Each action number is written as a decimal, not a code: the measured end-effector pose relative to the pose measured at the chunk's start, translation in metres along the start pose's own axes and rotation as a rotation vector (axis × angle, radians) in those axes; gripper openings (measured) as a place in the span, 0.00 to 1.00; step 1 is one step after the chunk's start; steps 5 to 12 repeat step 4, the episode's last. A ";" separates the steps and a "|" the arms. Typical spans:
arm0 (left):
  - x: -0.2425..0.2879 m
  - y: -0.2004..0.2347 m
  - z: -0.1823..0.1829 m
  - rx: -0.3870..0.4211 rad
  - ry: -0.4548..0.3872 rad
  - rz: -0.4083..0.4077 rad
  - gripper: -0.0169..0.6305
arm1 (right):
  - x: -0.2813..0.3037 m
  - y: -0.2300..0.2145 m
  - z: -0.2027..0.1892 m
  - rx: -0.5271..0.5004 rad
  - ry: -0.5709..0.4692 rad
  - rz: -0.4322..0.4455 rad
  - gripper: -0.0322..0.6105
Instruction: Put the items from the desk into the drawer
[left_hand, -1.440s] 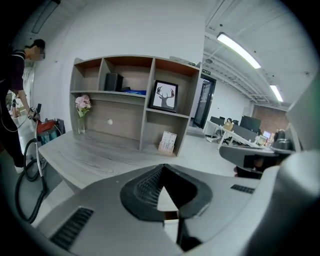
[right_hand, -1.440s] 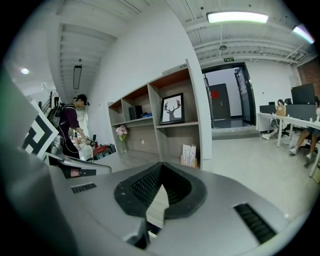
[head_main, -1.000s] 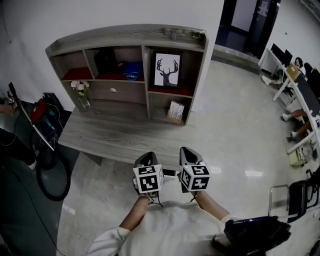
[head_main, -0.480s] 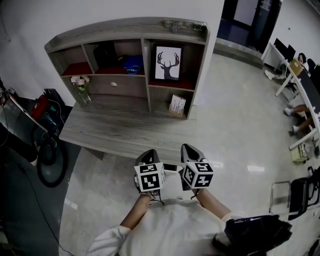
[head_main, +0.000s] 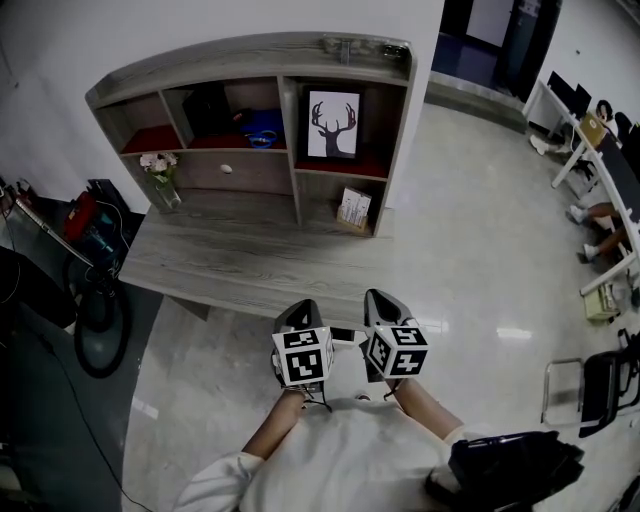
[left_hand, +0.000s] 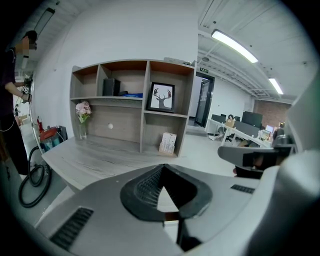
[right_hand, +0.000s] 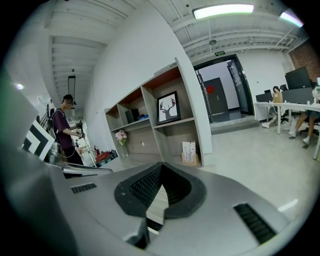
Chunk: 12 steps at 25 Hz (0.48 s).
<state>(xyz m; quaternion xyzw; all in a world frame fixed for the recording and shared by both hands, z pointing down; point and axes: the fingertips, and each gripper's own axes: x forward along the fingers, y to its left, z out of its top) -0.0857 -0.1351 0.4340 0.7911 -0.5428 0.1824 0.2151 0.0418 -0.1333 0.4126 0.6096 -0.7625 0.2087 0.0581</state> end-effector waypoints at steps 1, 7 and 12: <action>0.000 0.000 0.000 0.001 -0.001 0.000 0.04 | 0.000 -0.001 0.000 0.001 0.001 -0.001 0.05; 0.001 -0.002 0.001 0.002 -0.004 0.000 0.04 | 0.000 -0.004 -0.001 0.001 0.003 -0.003 0.05; 0.001 -0.002 0.001 0.002 -0.004 0.000 0.04 | 0.000 -0.004 -0.001 0.001 0.003 -0.003 0.05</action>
